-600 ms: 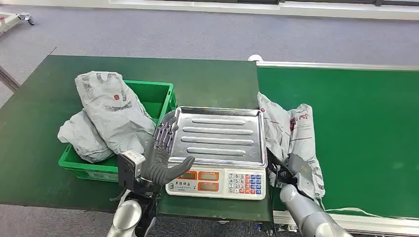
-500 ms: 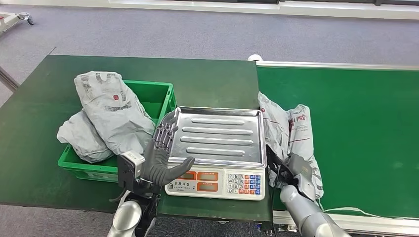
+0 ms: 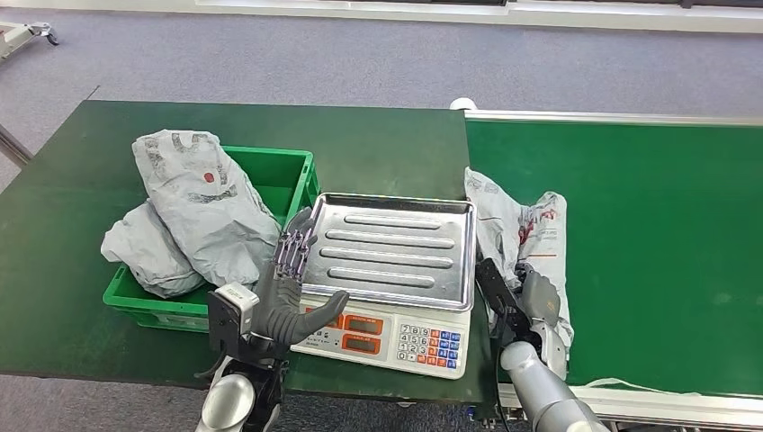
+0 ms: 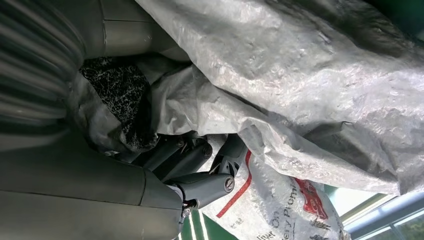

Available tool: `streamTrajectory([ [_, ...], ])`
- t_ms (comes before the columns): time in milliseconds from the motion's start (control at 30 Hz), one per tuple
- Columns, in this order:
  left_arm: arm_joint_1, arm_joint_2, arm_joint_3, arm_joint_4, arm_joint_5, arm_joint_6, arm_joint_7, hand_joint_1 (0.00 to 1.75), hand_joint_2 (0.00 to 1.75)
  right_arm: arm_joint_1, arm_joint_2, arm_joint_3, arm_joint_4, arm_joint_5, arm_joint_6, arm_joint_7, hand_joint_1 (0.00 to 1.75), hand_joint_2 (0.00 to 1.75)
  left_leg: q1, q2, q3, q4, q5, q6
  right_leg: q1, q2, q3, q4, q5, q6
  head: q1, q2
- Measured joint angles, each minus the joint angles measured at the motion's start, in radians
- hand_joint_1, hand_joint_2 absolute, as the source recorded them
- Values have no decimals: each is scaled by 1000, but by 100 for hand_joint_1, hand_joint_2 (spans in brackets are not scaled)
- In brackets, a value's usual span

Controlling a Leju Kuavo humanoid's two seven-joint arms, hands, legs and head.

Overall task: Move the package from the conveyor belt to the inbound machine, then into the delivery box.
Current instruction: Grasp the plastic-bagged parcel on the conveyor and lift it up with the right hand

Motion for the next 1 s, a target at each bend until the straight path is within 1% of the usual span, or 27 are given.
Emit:
streamTrajectory([
  [567, 2, -1, 6, -1, 0, 0, 0, 0, 175, 4, 8, -11, -13, -1, -1, -2, 175, 175, 0, 0, 0, 0, 0, 0, 0, 0, 0, 0, 0, 0, 0, 0],
  [600, 2, -1, 6, -1, 0, 0, 0, 0, 175, 4, 8, -11, -14, -4, -4, -9, 175, 175, 0, 0, 0, 0, 0, 0, 0, 0, 0, 0, 0, 0, 0, 0],
  [667, 3, -1, 6, -2, -1, 3, -1, 0, 175, 13, 10, -11, -31, -21, -27, -46, 175, 175, 0, 0, 0, 0, 0, 0, 0, 0, 0, 0, 0, 0, 0, 0],
  [733, 5, -1, 7, -4, -6, 7, -4, 0, 175, 40, 17, -9, -100, -32, -62, -95, 175, 175, 0, 0, 0, 0, 0, 0, 0, 0, 0, 0, 0, 0, 0, 0],
  [800, 8, -2, 8, -5, -14, 9, -11, 0, 175, 79, 23, 5, -242, -14, -83, -100, 175, 175, 0, -1, -1, 0, 0, 0, 0, -1, -1, 0, 0, 0, 0, 0],
  [900, 9, -3, 10, -1, -28, 10, -27, 0, 175, 115, 21, 51, -474, 17, -82, -37, 175, 175, 0, 0, -1, 0, 0, 0, 0, -1, -2, 0, 0, 0, 0, 0],
  [1000, 9, -4, 11, 5, -35, 14, -35, 0, 175, 120, 11, 96, -627, 45, -76, 27, 175, 175, 0, 0, -1, 0, 0, 0, 0, 0, -2, 0, 0, 0, 0, 0],
])
